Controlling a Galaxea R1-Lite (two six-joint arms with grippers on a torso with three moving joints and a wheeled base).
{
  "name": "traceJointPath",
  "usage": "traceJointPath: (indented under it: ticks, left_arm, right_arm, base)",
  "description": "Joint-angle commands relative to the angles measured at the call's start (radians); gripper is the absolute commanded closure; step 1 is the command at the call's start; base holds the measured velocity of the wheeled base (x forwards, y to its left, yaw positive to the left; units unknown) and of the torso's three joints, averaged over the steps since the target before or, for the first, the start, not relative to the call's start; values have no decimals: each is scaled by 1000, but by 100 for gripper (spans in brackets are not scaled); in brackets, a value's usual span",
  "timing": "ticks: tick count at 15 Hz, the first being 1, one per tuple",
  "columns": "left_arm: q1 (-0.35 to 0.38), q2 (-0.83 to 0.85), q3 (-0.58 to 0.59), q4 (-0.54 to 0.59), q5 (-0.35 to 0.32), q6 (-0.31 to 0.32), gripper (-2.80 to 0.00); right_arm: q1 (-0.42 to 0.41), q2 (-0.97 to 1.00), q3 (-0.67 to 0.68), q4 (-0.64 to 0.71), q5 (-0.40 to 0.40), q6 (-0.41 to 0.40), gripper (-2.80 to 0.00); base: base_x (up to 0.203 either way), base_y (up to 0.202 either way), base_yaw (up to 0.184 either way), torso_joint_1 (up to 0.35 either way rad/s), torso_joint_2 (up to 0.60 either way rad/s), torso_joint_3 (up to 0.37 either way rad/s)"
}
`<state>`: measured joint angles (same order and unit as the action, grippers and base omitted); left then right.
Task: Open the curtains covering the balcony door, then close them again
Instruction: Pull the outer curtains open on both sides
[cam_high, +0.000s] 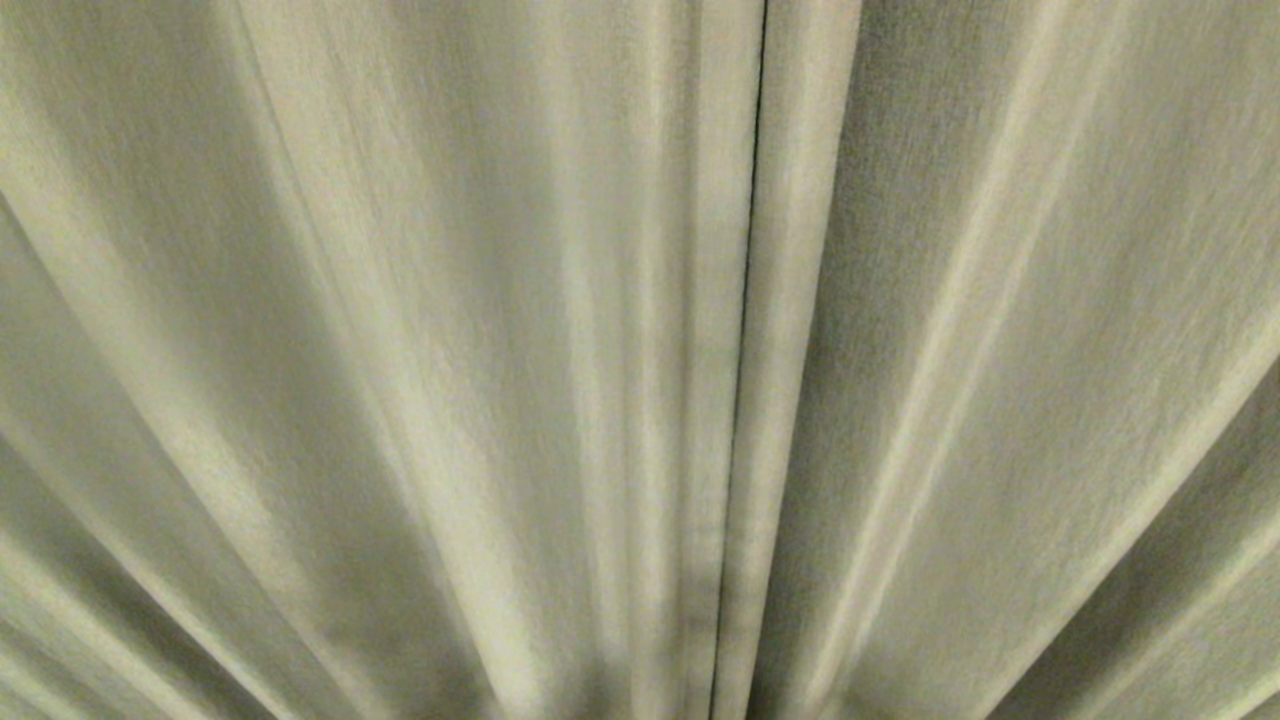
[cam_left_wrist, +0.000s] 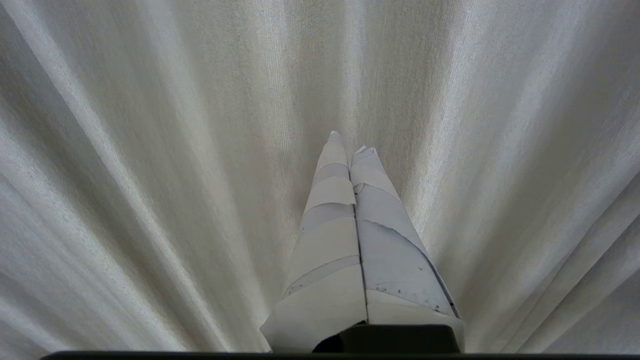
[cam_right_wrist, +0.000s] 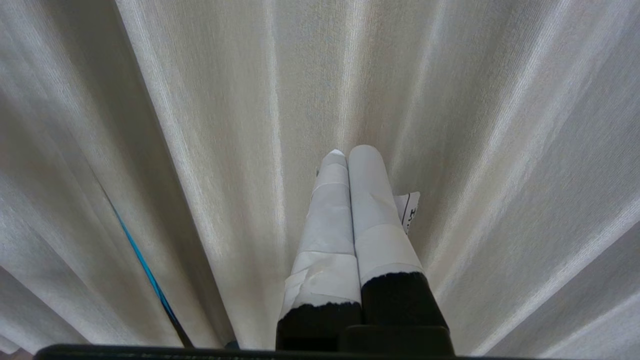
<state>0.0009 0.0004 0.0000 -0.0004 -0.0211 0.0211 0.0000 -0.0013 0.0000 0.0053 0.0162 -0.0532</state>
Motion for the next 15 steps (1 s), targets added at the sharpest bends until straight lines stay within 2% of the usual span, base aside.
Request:
traceJointPath:
  ticks: [1,10,14,15]
  left_arm:
    - [0,0,0,0,0,0,0]
    - [1,0,0,-25,7,9,0]
    - [1,0,0,-221,10,13,0]
    - [1,0,0,-225,12,36,0]
  right_arm:
    - [0,1,0,-1,1,0,0]
    - [0,1,0,1,1,0,0]
    - [0,1,0,1,1,0,0]
    - [0,1,0,0,1,0,0]
  base:
    - [0,0,0,0,0,0]
    - [0,0,0,0,0,0]
    - [0,0,0,0,0,0]
    - [0,0,0,0,0,0]
